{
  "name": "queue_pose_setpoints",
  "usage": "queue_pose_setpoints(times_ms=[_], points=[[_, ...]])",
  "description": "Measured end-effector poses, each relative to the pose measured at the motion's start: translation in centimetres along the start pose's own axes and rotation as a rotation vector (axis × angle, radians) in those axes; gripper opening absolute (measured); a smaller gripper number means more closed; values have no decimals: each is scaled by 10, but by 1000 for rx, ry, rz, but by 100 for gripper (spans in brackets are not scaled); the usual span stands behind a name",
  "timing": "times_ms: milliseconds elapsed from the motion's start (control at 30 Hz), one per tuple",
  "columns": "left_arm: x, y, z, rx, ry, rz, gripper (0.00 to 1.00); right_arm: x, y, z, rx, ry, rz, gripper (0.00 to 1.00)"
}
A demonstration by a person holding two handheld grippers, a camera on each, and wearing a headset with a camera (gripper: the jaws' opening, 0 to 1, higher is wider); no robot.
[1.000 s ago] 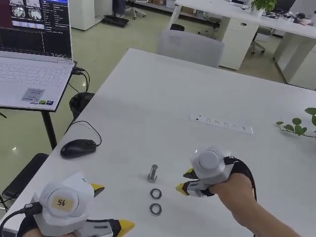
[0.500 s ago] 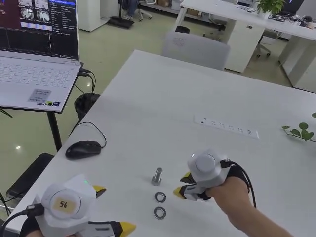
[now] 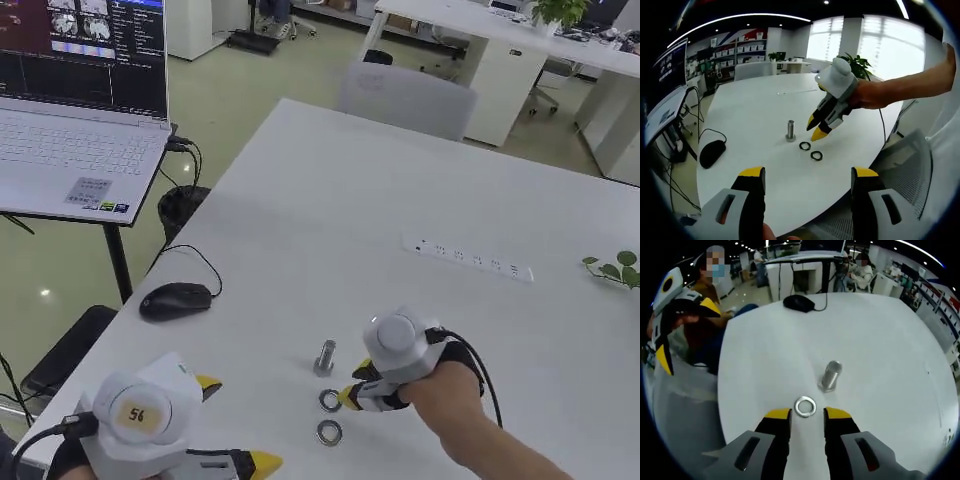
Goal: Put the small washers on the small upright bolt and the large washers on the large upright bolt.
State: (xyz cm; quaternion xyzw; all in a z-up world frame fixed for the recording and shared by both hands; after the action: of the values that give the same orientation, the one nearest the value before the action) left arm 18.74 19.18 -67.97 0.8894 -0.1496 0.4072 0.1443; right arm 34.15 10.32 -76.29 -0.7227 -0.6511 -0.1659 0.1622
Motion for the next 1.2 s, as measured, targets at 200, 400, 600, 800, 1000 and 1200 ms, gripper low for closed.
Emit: queue_pose_setpoints(times_ms=[200,400,600,800,1000,1200], points=[[-2,-2,-1,6,-2,-9,69,-6,-2,22,19,-36,37,28],[-5,-7,-5,19,-2,-24,69,-11,-1,32,24,-71,13,29],[-7,-7,-5,19,-4,-30,69,-8,-1,34,17,-74,-10,28],[-5,-6,-2,13,-3,-29,69,-9,-1,35,0,-83,-52,28],[-2,-4,1,6,1,-27,69,-9,0,35,-6,-83,-53,26],[1,-2,3,2,2,-19,69,-9,1,35,-10,-82,-34,24]])
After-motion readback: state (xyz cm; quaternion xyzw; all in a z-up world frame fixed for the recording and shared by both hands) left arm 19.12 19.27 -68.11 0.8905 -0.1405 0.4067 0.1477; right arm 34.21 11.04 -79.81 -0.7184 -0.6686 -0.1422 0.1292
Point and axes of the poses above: the centre of the closed fingertips' face, and the gripper's own axes: z roughly forward along the fingers, y roughly to its right, x roughly out of its top, the point moved 3 cm from there along -z, roughly backward along the fingers, and after that the axes turned 4 degrees about -y, right-handed, at the moved point
